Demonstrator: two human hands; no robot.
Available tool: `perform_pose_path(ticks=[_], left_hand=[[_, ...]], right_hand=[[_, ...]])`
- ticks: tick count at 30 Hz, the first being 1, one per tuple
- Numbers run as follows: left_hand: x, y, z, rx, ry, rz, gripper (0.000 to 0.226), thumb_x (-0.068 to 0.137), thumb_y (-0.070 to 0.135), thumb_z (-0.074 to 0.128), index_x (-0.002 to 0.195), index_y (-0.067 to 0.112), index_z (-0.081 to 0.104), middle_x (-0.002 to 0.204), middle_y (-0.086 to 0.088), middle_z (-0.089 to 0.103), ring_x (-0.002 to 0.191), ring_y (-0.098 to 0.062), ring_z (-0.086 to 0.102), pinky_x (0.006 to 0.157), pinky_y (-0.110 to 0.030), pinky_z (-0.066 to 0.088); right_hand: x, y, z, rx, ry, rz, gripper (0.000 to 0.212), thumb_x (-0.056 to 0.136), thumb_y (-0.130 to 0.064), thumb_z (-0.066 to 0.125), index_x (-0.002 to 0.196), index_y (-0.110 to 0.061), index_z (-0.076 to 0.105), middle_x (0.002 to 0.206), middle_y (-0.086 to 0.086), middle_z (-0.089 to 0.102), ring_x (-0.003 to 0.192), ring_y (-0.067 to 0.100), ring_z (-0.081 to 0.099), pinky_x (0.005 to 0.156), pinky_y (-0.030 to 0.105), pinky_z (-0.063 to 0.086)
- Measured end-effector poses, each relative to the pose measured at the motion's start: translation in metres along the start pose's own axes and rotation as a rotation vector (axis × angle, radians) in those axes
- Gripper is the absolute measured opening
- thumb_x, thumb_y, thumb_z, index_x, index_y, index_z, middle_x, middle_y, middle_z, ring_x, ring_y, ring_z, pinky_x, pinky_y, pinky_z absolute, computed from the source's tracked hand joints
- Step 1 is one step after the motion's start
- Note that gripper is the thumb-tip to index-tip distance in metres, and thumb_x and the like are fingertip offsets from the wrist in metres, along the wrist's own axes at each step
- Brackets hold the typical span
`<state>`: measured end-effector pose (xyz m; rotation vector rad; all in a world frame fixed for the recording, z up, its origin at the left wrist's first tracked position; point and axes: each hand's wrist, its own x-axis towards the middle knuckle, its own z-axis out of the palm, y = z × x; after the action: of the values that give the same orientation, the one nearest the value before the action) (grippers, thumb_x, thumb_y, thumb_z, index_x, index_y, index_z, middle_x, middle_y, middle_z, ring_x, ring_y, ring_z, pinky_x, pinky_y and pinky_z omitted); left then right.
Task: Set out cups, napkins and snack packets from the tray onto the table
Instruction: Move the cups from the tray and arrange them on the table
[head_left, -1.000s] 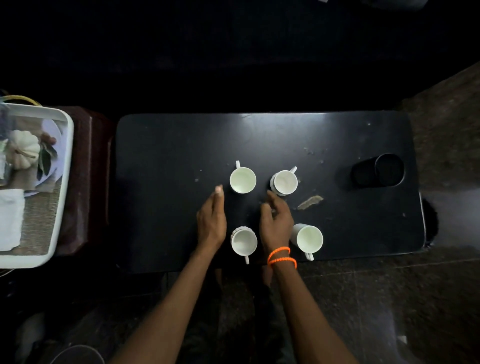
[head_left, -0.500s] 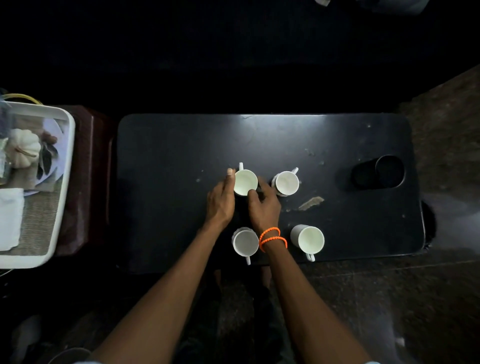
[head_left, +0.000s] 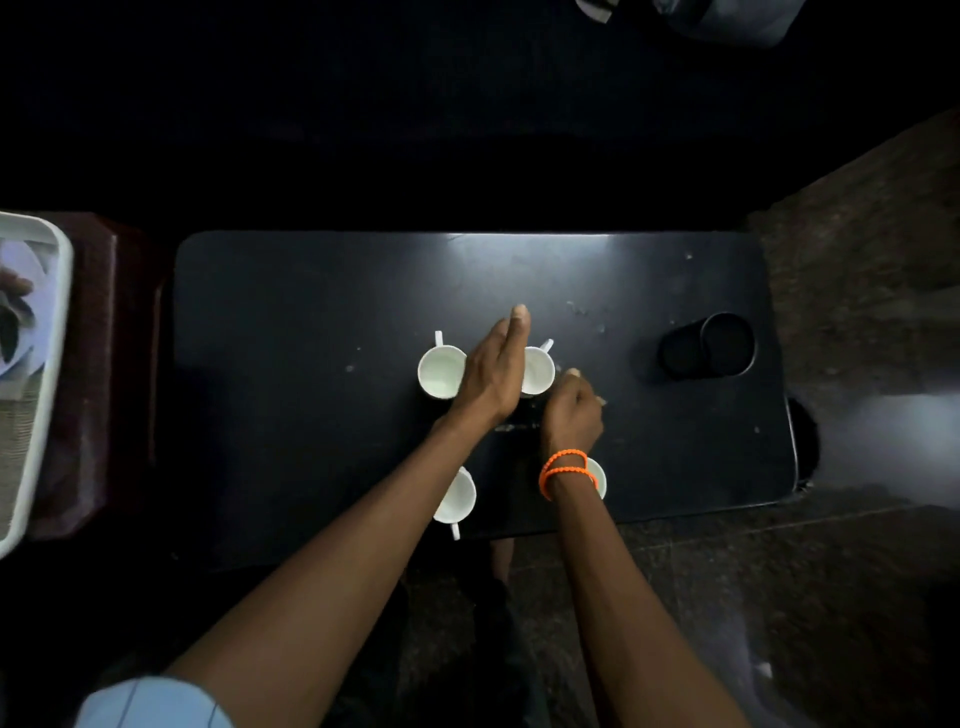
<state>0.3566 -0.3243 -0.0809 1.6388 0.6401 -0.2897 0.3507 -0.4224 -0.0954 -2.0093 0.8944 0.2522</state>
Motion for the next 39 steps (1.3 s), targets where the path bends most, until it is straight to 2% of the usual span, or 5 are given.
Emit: perform_pose_path(ticks=[5, 13, 27, 32, 39], left_hand=[[0.004, 0.004, 0.02, 0.036, -0.041, -0.117, 0.082, 0.099, 0.072, 0.013, 0.124, 0.014, 0.065, 0.131, -0.012, 0.067, 0.125, -0.033, 0.058, 0.108, -0.044, 0.042], [-0.004, 0.006, 0.033, -0.218, 0.091, -0.354, 0.088, 0.089, 0.083, 0.02, 0.112, 0.018, 0.075, 0.114, -0.014, 0.074, 0.106, -0.036, 0.069, 0.097, -0.054, 0.055], [-0.009, 0.009, 0.04, -0.195, 0.126, -0.291, 0.099, 0.078, 0.089, 0.012, 0.117, 0.023, 0.074, 0.12, -0.01, 0.074, 0.114, -0.028, 0.066, 0.105, -0.049, 0.049], [-0.031, -0.011, 0.051, -0.239, 0.221, -0.252, 0.084, 0.093, 0.076, 0.022, 0.13, 0.015, 0.066, 0.137, -0.013, 0.066, 0.129, -0.033, 0.058, 0.113, -0.051, 0.042], [-0.098, -0.054, 0.09, -0.213, 0.185, -0.401, 0.066, 0.104, 0.06, 0.026, 0.143, 0.019, 0.058, 0.151, -0.007, 0.056, 0.142, -0.023, 0.048, 0.108, -0.027, 0.032]], right_hand=[[0.02, -0.007, 0.001, 0.214, -0.125, 0.144, 0.051, 0.1, -0.05, 0.038, 0.101, -0.015, 0.075, 0.114, 0.006, 0.076, 0.113, 0.026, 0.067, 0.107, 0.047, 0.047], [0.042, -0.012, -0.007, 0.359, -0.288, 0.085, 0.05, 0.104, -0.049, 0.036, 0.113, -0.012, 0.069, 0.109, 0.006, 0.075, 0.107, 0.021, 0.07, 0.107, 0.045, 0.049], [0.055, -0.011, -0.013, 0.266, -0.377, 0.01, 0.04, 0.1, -0.05, 0.045, 0.099, -0.022, 0.073, 0.113, 0.003, 0.076, 0.11, 0.02, 0.069, 0.108, 0.048, 0.048], [0.042, 0.01, -0.039, -0.033, -0.218, -0.183, 0.041, 0.095, -0.035, 0.064, 0.129, -0.013, 0.067, 0.13, 0.005, 0.069, 0.122, 0.018, 0.063, 0.109, 0.034, 0.047], [0.01, 0.07, -0.085, -0.122, -0.019, -0.054, 0.029, 0.099, -0.03, 0.056, 0.113, -0.014, 0.075, 0.118, 0.007, 0.074, 0.113, 0.025, 0.065, 0.091, 0.025, 0.042]])
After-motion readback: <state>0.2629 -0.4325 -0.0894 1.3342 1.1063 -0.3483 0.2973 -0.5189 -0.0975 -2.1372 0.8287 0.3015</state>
